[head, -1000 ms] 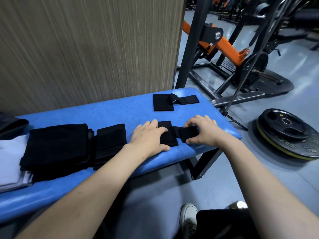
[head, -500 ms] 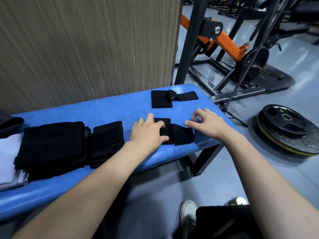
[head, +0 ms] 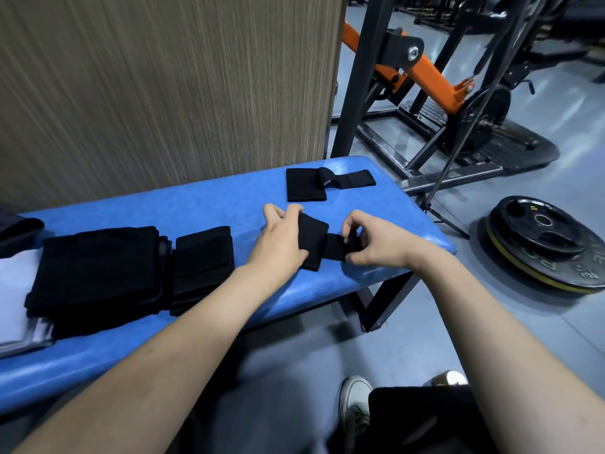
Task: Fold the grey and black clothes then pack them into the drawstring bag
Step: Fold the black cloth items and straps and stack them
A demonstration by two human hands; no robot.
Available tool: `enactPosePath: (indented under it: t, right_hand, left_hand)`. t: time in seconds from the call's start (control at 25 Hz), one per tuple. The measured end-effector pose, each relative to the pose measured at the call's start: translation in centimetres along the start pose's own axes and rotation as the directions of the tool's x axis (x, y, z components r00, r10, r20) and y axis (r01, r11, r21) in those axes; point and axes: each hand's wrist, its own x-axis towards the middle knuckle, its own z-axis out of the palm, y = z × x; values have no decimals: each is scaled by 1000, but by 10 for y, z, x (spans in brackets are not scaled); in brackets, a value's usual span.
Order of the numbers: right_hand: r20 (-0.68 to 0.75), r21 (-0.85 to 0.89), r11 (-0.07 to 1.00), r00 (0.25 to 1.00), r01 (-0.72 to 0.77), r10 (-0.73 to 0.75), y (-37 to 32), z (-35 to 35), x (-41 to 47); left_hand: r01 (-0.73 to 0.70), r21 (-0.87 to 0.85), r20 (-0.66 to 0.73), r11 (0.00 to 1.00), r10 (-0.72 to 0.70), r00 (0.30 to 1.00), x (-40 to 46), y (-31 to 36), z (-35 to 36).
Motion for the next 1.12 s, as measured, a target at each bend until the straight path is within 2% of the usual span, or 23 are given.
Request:
enactPosePath:
  t: [0.12, 0.24, 0.4, 0.48, 0.6, 0.68, 0.76, 0.84, 0.92, 1.0, 1.12]
  right_hand:
    - [-124, 86, 996, 992, -15, 25, 7, -10, -2]
    - [-248, -43, 998, 968, -44, 32, 16, -11, 1]
    - [-229, -114, 992, 973, -58, 31, 26, -3, 8]
    - [-193, -154, 986, 981, -56, 26, 27, 1, 12]
    - [-172, -223, 972, 985, -68, 30, 23, 2, 11]
    - [-173, -241, 968, 984, -76, 35, 21, 1, 9]
    - [-171, -274, 957, 984, -91, 44, 21, -1, 7]
    - [-167, -325, 938, 984, -118, 66, 21, -2, 7]
    - [-168, -373, 914, 981, -156, 98, 22, -3, 7]
    - [-178, -407, 892, 975, -198, 135, 22, -4, 6]
    - [-186, -412, 881, 968, -233, 169, 22, -4, 5]
  left_hand:
    - [-6, -23, -66, 1000, 4, 998, 2, -3, -3]
    - [-24, -12, -126, 1000, 22, 992, 2, -2, -6]
    - [-104, 63, -201, 993, 115, 973, -1, 1, -4]
    - [-171, 38, -161, 985, 175, 971, -2, 1, -1]
    - [-228, -31, 3, 973, 228, 974, 1, -1, 3]
    - [-242, 12, 89, 970, 240, 967, 2, -3, 7]
    - [-251, 92, 72, 964, 245, 967, 3, -4, 11]
    - [-205, 140, -24, 969, 210, 977, 3, -4, 11]
    - [-95, 203, -90, 975, 116, 989, 4, -5, 10]
    - [-15, 257, -75, 966, 35, 997, 6, -6, 10]
    - [-13, 218, -37, 976, 22, 999, 9, -3, 15]
